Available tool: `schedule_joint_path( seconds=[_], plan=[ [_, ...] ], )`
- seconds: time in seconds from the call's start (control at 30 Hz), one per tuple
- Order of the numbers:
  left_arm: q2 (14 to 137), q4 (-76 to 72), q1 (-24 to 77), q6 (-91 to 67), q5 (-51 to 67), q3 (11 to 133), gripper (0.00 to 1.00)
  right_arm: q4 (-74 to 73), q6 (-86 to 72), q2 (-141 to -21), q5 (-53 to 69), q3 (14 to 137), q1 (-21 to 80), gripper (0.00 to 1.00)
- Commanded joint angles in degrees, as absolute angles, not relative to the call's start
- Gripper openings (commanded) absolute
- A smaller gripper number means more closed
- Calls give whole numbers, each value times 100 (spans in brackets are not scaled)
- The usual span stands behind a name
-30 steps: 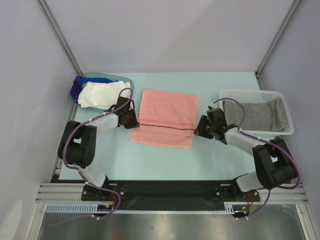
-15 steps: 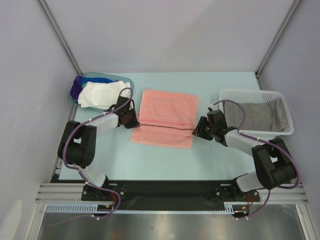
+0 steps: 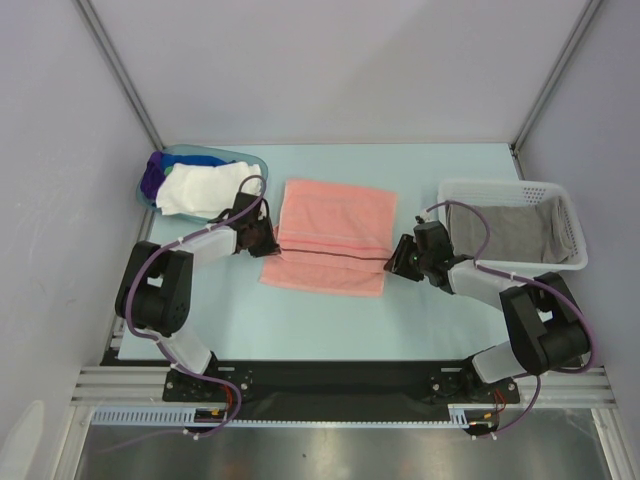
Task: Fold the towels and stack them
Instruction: Fold the towel
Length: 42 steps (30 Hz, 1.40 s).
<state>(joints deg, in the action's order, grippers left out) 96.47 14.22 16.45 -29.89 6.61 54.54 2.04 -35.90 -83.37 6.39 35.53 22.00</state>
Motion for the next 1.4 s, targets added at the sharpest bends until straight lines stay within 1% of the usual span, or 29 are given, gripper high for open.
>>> schedule_joint_path(
  seconds=[0.0,0.1,0.3,0.33,0.4,0.43,0.7,0.8,0.83,1.2,1.37],
  plan=[
    [9440,1283,1696,-2944,800,5678,0,457,-3639,-8367,668,3542,2180,40],
    [9387,1345,1696,-2918,809,5748,0,457,-3656,-8350,668,3542,2171,37],
    [9282,1450,1696,-2857,782,5871,0,343,-3656,-8227,624,3568,2153,28],
    [9264,1494,1696,-2830,774,5880,0,273,-3648,-8200,607,3577,2153,24],
    [9237,1529,1696,-2804,765,5932,0,203,-3612,-8104,563,3612,2153,21],
    [9194,1573,1696,-2778,747,5959,0,98,-3612,-8086,545,3656,2153,18],
    [9088,1758,1687,-2681,642,6196,0,-588,-3410,-7700,281,3946,2145,14],
    [9062,1793,1687,-2672,624,6240,0,-711,-3375,-7656,255,4025,2153,5],
    [9062,1810,1679,-2654,598,6258,0,-721,-3375,-7638,272,4043,2162,0],
    [8675,2056,1582,-2549,475,6469,0,-1414,-3120,-7436,18,4877,2478,0],
    [8447,2136,1582,-2558,466,6434,0,-1599,-3173,-7322,-193,5001,2768,0]
  ],
)
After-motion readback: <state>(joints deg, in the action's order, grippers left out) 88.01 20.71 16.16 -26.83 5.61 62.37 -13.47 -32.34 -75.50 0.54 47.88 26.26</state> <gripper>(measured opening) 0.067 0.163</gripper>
